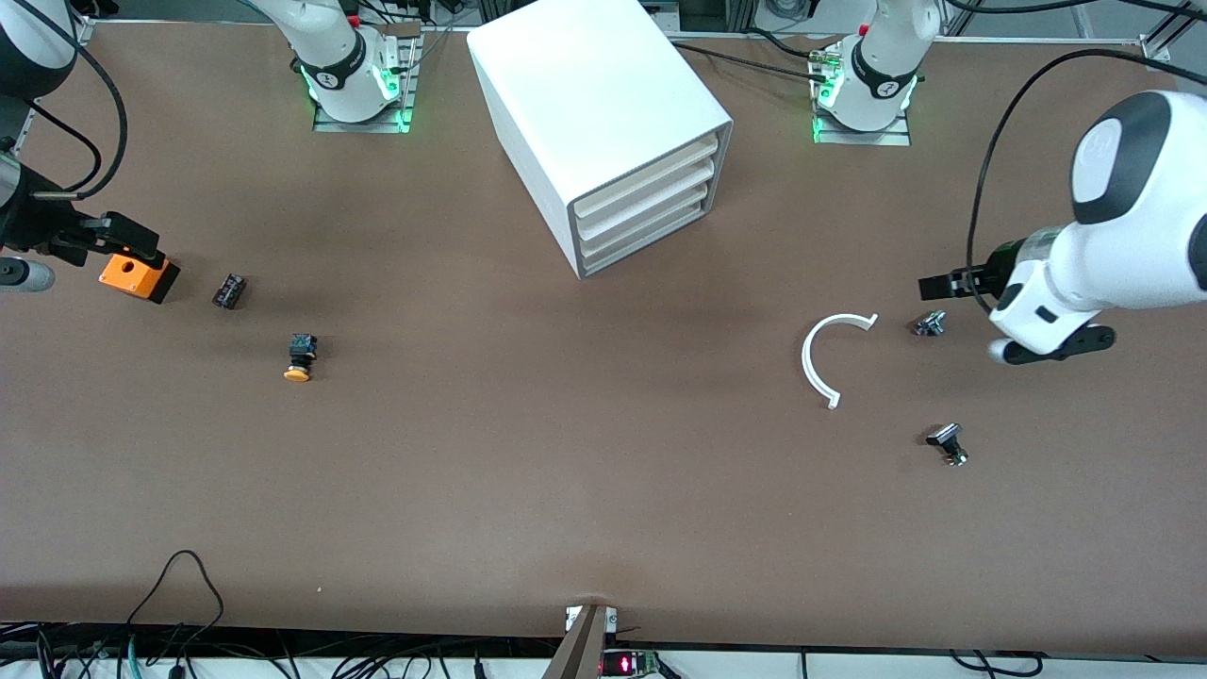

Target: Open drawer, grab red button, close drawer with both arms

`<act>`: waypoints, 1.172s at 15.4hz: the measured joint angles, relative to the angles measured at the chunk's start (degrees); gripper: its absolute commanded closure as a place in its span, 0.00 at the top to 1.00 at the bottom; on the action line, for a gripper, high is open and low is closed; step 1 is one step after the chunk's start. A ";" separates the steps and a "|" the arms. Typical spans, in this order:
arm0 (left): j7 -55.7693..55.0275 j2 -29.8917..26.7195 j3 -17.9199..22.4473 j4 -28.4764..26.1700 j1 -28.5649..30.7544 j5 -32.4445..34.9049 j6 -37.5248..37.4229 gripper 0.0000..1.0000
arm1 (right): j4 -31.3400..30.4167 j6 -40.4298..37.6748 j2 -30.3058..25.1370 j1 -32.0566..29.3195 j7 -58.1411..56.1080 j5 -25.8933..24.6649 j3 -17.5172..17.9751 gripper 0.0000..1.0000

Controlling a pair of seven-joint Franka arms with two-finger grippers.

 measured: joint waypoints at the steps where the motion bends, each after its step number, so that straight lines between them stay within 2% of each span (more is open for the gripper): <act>1: -0.06 1.00 -0.69 -0.14 -0.13 -2.35 -0.12 1.00 | -0.01 0.69 0.31 0.04 0.00 0.06 0.01 1.00; 4: -0.07 5.64 -1.56 -1.86 -1.61 -9.50 2.24 1.00 | -0.02 1.73 1.52 0.32 0.00 1.00 0.08 1.00; 9: 1.31 12.26 -2.15 -9.83 -5.09 -25.34 9.81 1.00 | -0.06 4.53 3.34 1.77 0.04 1.20 0.12 1.00; 12: 9.77 12.48 -4.29 -15.70 -6.38 -32.37 13.36 1.00 | -0.07 5.41 4.34 3.07 0.04 1.21 0.16 1.00; 15: 16.18 11.77 -5.56 -19.52 -6.29 -34.39 13.57 1.00 | -0.08 5.55 5.15 4.60 0.21 1.90 0.22 1.00; 18: 19.74 10.19 -9.05 -23.70 -6.22 -38.54 15.02 0.99 | -0.08 5.57 5.47 5.45 0.23 3.20 0.23 1.00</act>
